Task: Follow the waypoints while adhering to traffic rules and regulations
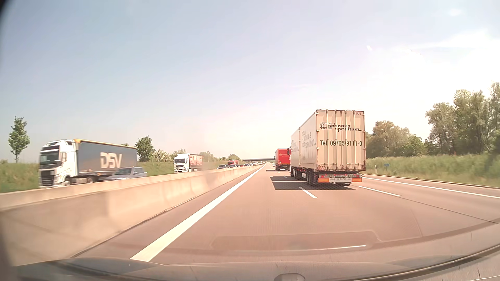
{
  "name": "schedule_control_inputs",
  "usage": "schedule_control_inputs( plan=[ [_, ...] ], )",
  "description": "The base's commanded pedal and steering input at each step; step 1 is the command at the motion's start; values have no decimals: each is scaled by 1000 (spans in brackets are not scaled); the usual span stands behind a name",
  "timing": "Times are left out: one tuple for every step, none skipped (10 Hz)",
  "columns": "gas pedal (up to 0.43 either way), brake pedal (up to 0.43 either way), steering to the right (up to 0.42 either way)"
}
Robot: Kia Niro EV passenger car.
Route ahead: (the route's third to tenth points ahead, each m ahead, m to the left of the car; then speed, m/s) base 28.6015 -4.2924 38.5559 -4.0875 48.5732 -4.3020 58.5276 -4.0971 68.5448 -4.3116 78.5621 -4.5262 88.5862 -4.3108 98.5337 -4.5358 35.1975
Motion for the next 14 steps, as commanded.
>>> schedule_control_inputs(
  plan=[
    [228,0,-2],
    [228,0,-1],
    [228,0,0],
    [220,0,0],
    [220,0,0],
    [220,0,0],
    [220,0,0],
    [220,0,0],
    [220,0,-1],
    [220,0,-1],
    [220,0,-1],
    [209,0,-1],
    [209,0,-1],
    [209,0,-2]
  ],
)
